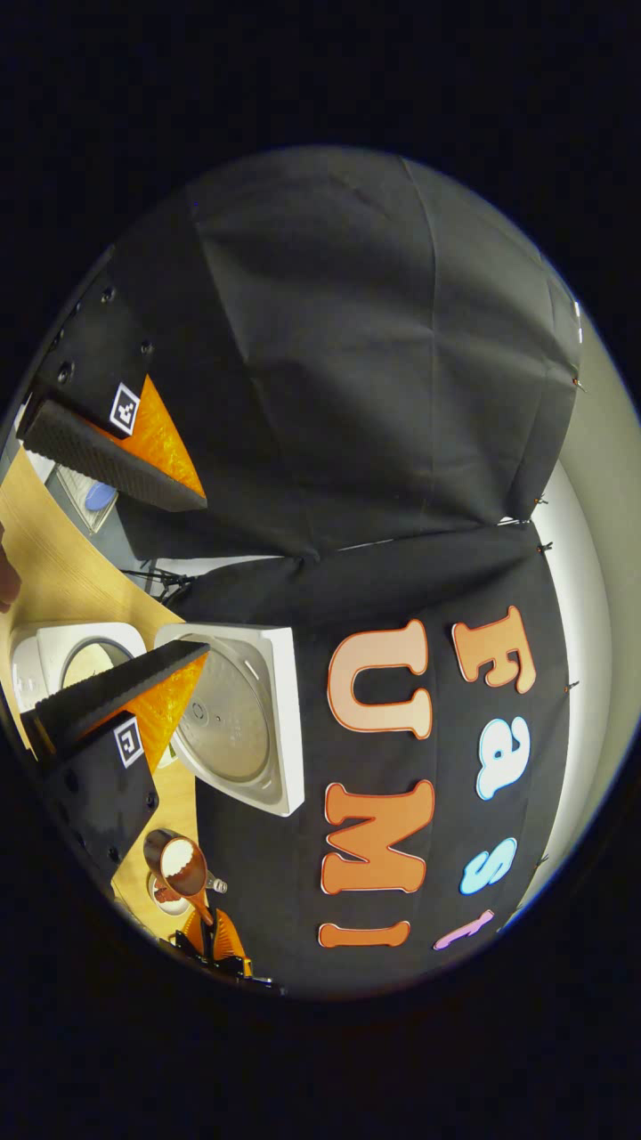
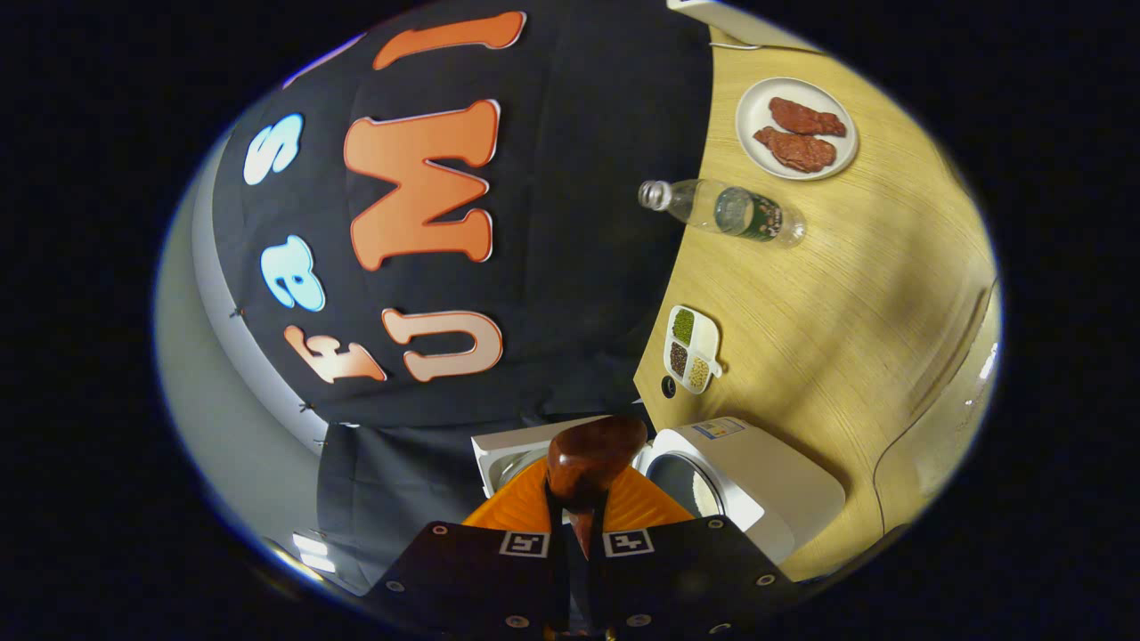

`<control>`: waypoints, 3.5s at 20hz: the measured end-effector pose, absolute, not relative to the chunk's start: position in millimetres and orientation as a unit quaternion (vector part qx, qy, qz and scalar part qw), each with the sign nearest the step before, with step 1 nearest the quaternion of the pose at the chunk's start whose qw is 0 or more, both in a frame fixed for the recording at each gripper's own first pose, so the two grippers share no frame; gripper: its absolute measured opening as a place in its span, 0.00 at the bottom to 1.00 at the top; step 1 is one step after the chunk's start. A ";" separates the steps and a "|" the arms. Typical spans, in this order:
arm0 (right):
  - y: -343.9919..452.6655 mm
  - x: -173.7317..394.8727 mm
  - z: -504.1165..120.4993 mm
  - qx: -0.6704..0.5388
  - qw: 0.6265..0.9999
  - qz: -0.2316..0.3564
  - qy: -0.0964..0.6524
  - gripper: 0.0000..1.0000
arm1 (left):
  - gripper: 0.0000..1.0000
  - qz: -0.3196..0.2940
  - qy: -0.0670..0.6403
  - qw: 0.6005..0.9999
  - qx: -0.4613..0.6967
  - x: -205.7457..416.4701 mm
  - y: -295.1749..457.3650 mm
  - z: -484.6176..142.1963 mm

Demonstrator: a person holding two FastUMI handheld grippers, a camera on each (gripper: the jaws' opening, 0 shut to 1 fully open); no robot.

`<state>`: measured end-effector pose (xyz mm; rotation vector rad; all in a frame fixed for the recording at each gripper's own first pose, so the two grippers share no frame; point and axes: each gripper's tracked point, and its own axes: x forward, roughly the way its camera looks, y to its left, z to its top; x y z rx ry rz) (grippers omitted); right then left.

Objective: Close the left gripper, press the button to open the rice cooker; take a wooden spoon from the chopstick holder with the right hand, scoop a spoonful of rice and pour it into the rice cooker, then put the wooden spoon back into the chopstick holder.

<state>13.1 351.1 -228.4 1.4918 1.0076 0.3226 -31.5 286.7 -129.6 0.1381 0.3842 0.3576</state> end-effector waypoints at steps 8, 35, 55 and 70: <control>427.4 33.6 -203.6 0.464 0.747 0.218 0.424 0.08 | 0.99 0.207 0.200 0.955 0.071 -48.4 316.2 -136.5; 508.5 0.2 -88.5 0.071 0.904 0.397 0.143 0.08 | 0.99 0.225 0.203 0.950 0.074 -59.0 339.6 -142.8; 365.7 -2.3 -103.0 0.123 0.913 0.349 0.173 0.08 | 0.99 0.213 0.197 0.954 0.073 -55.5 275.0 -130.7; 47.3 -20.3 -251.8 0.138 0.939 0.094 0.301 0.08 | 1.00 0.167 0.206 0.962 0.058 -34.9 155.1 -126.7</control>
